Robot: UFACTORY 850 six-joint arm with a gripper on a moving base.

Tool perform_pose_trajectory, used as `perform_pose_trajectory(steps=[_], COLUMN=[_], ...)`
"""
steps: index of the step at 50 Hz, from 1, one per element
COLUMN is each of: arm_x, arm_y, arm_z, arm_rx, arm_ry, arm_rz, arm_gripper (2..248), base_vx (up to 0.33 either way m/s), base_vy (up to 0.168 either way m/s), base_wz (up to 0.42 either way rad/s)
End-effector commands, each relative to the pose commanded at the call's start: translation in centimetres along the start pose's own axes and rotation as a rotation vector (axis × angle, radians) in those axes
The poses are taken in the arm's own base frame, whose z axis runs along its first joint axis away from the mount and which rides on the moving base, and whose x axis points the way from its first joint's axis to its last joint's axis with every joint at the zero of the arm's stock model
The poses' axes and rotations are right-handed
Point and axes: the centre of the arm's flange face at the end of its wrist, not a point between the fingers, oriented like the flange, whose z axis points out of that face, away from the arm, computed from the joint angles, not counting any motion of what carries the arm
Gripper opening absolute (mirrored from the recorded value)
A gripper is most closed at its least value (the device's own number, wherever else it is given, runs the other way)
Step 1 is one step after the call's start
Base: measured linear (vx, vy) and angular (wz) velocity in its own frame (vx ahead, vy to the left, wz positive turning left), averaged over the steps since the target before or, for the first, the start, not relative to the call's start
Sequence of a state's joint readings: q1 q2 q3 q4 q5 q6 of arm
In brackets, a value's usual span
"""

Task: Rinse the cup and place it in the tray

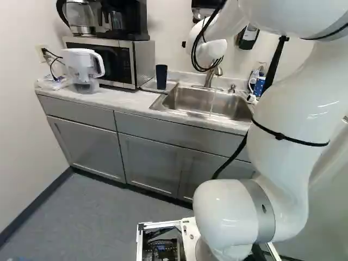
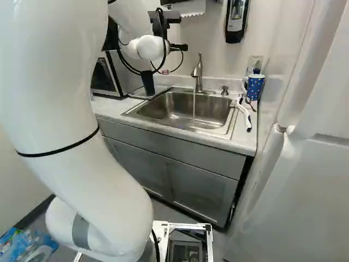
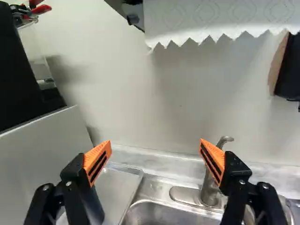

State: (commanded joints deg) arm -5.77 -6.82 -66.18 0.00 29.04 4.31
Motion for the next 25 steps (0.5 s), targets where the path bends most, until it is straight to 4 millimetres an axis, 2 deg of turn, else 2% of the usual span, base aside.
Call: perform_pose_trajectory(steps=[13, 25], arm_x=[0.1, 0.2], arm_y=[1.9, 2.6], arm_z=[0.4, 0.5], arm_rx=[-0.032, -0.044], arm_ry=[0.003, 0.004], arm_rz=[0.001, 0.001], arm_gripper=[247, 247], base_vx=[0.000, 0.000], base_vy=[0.000, 0.000], base_wz=[0.000, 0.000])
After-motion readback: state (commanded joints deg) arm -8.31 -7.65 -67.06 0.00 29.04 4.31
